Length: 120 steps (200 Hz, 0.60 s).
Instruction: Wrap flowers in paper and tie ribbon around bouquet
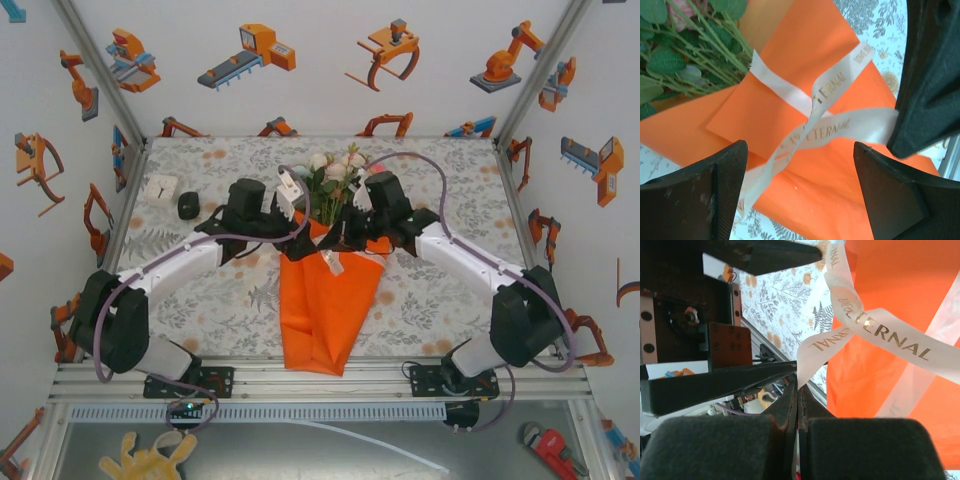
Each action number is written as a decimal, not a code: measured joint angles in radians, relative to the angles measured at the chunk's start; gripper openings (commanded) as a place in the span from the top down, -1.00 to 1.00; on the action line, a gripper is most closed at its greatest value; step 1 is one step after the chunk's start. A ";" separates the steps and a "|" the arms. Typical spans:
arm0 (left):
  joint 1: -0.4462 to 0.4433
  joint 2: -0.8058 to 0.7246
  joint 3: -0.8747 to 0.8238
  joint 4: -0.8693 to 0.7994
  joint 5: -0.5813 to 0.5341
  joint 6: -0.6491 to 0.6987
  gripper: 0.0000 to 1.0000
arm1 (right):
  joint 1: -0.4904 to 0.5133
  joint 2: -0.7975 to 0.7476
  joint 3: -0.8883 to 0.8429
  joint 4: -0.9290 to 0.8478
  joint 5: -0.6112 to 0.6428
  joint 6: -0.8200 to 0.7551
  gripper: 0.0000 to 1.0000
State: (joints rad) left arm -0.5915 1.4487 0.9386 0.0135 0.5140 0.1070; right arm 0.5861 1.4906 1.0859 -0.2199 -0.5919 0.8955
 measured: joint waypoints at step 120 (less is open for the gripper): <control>0.016 -0.074 -0.033 -0.169 -0.518 -0.266 -0.62 | -0.065 0.114 0.267 -0.719 0.216 -0.512 1.00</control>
State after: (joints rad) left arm -0.5751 1.3750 0.9054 -0.1551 -0.0036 -0.1589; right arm 0.5209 1.6047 1.3525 -0.9390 -0.3763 0.3840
